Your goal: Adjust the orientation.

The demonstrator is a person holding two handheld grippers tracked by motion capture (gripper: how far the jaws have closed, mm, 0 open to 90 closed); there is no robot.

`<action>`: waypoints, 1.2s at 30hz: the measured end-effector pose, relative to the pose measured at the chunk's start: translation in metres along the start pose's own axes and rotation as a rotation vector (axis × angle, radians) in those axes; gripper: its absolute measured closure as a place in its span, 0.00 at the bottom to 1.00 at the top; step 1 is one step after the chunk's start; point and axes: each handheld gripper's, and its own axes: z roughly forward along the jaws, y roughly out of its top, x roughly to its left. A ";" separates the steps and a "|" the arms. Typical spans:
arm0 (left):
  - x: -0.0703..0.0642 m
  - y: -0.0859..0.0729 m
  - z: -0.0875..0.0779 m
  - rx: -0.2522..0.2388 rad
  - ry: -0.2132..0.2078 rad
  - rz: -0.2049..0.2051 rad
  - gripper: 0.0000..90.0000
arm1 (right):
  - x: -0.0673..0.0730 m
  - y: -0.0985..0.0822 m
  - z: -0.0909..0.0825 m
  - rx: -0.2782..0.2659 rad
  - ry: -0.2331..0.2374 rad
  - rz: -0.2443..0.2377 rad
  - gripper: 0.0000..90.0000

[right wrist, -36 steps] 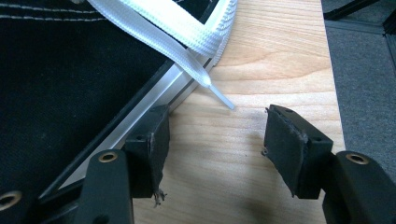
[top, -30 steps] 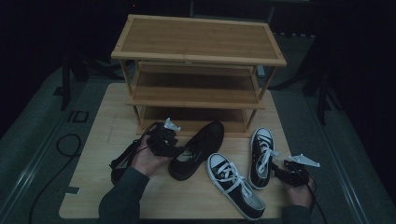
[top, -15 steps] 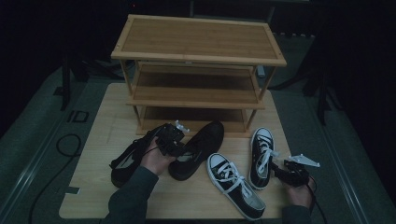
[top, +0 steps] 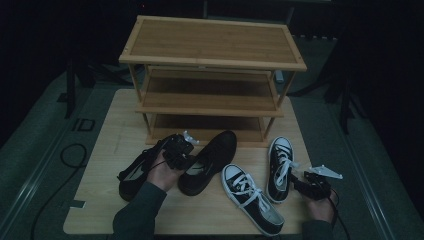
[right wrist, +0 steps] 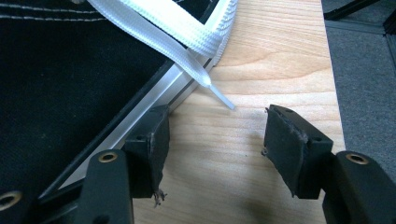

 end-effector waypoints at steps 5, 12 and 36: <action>0.003 -0.012 -0.006 -0.006 -0.012 -0.014 0.98 | 0.000 0.000 0.000 0.000 0.000 0.000 0.45; 0.007 -0.031 -0.017 -0.005 -0.001 -0.043 0.98 | 0.000 0.000 0.000 0.000 0.000 -0.001 0.45; 0.018 -0.090 -0.056 -0.035 0.029 -0.120 0.97 | 0.000 0.000 0.000 0.000 -0.001 -0.001 0.45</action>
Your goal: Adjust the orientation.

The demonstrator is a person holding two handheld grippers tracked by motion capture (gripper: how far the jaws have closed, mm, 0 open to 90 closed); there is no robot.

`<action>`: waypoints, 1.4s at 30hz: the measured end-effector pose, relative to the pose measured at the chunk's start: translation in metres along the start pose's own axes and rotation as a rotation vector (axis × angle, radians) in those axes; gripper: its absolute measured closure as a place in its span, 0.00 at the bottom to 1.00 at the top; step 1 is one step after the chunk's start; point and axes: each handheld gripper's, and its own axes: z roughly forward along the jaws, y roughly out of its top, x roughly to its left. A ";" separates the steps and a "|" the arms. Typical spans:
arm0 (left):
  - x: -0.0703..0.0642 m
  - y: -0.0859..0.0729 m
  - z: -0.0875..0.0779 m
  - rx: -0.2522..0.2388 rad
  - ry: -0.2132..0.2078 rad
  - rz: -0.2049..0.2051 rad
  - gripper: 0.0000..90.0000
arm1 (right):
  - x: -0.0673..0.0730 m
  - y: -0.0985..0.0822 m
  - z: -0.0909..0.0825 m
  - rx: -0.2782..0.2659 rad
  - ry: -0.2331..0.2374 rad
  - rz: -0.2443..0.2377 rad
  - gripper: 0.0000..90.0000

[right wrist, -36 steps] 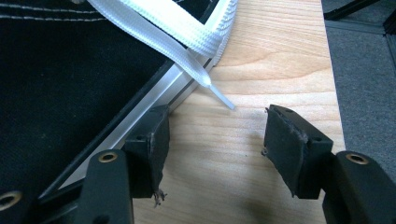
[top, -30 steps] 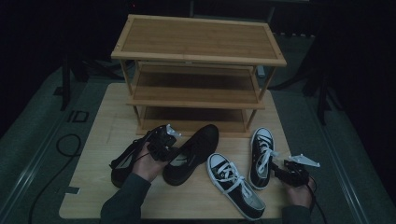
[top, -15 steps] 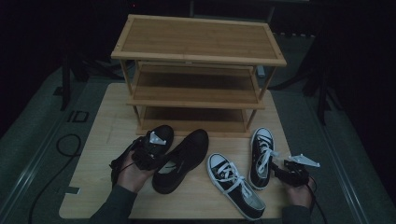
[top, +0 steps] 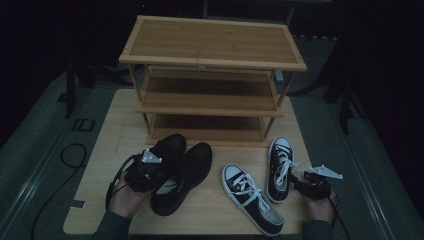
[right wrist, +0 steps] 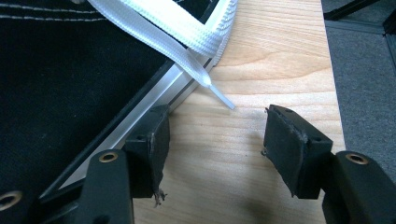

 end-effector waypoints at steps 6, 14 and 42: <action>0.005 -0.010 -0.008 -0.007 -0.015 -0.018 0.97 | 0.000 0.000 0.000 0.000 0.000 0.000 0.45; 0.009 -0.015 -0.015 0.002 -0.011 -0.006 0.97 | 0.000 0.000 0.000 0.000 0.001 0.000 0.45; 0.019 -0.008 -0.026 -0.055 0.054 -0.043 0.28 | 0.000 0.000 0.000 0.000 0.001 -0.001 0.45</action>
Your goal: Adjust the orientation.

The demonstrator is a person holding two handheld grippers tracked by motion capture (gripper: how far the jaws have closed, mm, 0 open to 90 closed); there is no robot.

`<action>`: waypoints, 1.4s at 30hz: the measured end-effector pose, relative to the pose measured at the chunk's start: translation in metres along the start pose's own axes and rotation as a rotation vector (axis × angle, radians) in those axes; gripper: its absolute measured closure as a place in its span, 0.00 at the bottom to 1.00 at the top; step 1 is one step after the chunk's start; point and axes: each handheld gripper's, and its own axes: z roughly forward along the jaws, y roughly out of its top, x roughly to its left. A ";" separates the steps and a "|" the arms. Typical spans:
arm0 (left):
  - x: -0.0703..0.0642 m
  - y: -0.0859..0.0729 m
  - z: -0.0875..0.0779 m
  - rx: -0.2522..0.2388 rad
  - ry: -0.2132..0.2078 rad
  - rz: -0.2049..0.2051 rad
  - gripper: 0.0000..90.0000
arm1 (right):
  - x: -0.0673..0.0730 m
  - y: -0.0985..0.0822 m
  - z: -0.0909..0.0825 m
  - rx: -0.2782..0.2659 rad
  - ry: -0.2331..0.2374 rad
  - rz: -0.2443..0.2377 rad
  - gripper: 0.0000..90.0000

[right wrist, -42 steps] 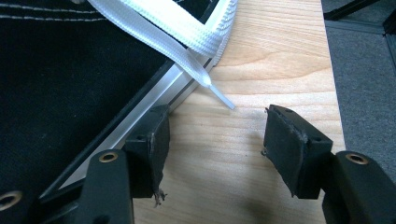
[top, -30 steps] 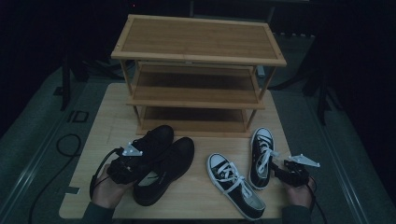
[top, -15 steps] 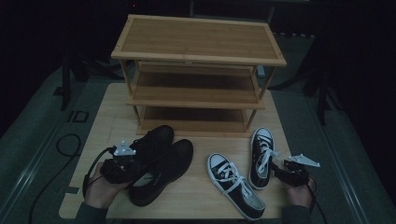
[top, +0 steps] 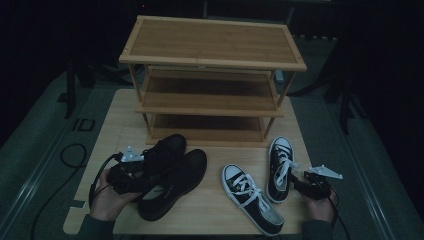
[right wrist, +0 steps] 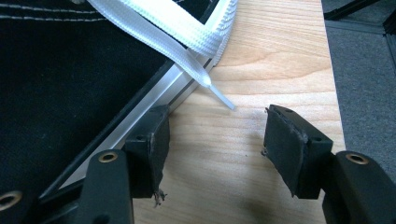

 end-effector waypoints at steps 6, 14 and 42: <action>0.005 0.002 0.012 0.021 -0.028 0.006 0.26 | 0.000 0.000 0.000 0.000 0.000 0.000 0.45; 0.005 0.009 0.019 0.040 -0.029 0.010 0.26 | 0.000 0.000 0.000 0.000 0.001 -0.001 0.45; 0.008 0.020 0.049 0.219 0.026 0.076 0.82 | 0.000 0.000 0.000 0.000 0.001 0.000 0.45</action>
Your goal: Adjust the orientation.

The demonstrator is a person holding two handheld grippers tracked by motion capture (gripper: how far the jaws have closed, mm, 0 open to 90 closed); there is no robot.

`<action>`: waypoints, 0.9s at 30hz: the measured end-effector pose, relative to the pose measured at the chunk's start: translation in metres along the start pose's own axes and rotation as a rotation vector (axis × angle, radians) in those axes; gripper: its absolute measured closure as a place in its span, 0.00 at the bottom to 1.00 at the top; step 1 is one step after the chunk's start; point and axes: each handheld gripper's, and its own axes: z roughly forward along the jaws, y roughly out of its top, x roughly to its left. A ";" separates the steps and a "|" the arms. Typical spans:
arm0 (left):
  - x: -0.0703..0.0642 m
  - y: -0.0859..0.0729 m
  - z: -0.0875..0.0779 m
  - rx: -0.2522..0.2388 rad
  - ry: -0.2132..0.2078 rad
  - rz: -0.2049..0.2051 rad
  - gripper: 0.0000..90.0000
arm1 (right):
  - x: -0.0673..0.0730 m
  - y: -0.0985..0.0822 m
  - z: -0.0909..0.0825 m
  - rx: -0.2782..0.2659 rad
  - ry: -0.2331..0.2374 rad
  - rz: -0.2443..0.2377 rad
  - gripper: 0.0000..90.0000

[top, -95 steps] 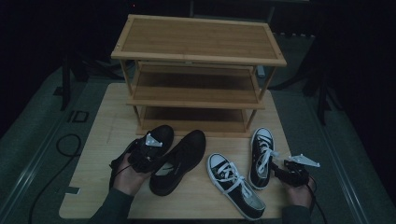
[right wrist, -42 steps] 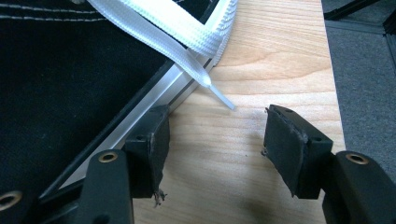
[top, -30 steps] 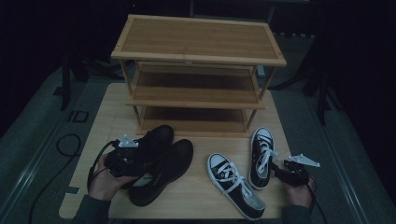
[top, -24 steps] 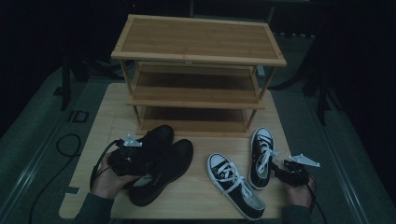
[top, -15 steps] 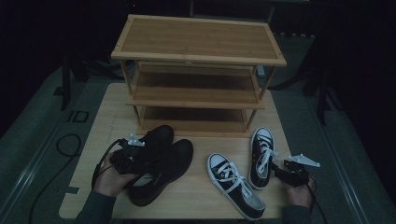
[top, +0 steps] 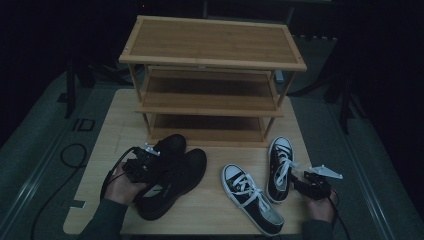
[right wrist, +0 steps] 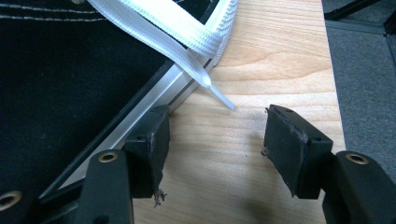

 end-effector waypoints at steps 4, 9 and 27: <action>0.002 -0.002 0.000 -0.023 -0.023 0.005 0.90 | 0.000 0.000 0.000 0.000 0.000 0.000 0.45; 0.003 -0.005 -0.001 -0.054 -0.033 0.006 0.92 | 0.000 0.000 0.000 0.000 0.001 0.000 0.45; 0.003 -0.004 0.000 -0.081 -0.029 -0.021 0.93 | 0.000 0.000 0.000 0.000 0.002 0.001 0.44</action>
